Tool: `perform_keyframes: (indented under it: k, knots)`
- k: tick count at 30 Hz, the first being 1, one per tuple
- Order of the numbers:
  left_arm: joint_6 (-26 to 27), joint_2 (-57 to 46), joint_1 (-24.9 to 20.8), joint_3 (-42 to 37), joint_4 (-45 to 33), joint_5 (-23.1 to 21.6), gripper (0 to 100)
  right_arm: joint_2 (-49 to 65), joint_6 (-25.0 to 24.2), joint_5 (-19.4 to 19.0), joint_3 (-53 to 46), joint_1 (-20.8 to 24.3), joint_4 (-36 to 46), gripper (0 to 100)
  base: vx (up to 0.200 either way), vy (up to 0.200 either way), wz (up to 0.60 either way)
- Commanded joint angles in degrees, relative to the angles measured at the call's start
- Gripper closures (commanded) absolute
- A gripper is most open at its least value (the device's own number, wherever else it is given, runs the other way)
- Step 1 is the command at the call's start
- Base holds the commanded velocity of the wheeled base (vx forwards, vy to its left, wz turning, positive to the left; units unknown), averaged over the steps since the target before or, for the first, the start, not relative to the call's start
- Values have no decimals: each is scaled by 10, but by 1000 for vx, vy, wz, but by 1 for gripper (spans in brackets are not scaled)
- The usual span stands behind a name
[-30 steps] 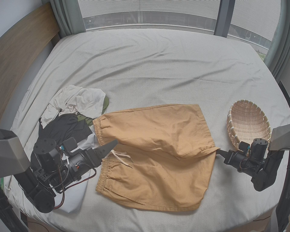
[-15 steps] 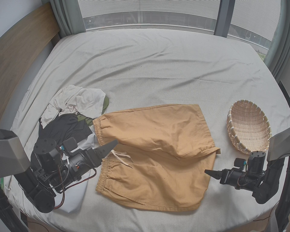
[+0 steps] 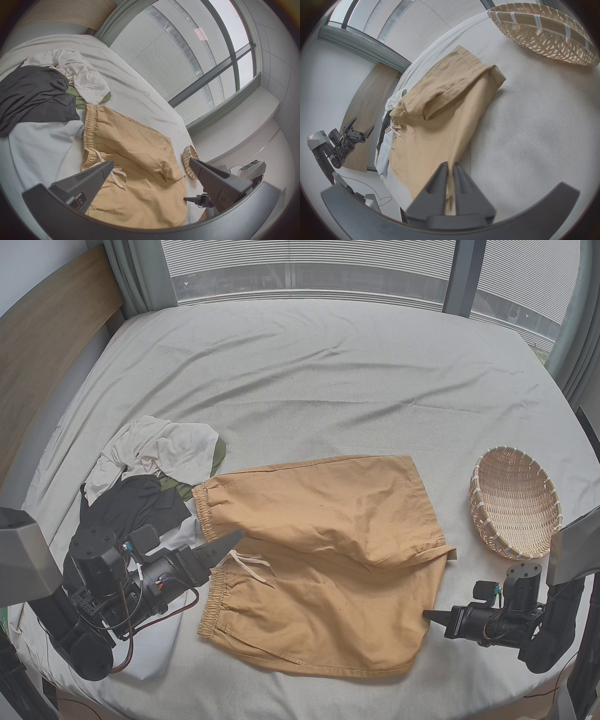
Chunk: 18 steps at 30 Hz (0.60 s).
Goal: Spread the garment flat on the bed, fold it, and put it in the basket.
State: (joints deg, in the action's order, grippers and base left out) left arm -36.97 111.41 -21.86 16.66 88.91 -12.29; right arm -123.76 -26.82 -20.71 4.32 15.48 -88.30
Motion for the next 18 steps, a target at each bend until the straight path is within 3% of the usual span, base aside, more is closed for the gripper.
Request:
perform_keyframes:
  k: [1, 10, 18]
  knots:
    - [0, 1, 0, -1, 0, 0, 0, 23, -1, 0, -14, 3, 1, 100, 0, 0, 0]
    - [0, 2, 1, -8, 0, 1, 0, 47, 0, -3, 3, 31, 1, 100, 0, 0, 0]
    - [0, 5, 1, -14, 0, 0, 0, -26, 4, 0, 108, 57, 1, 100, 0, 0, 0]
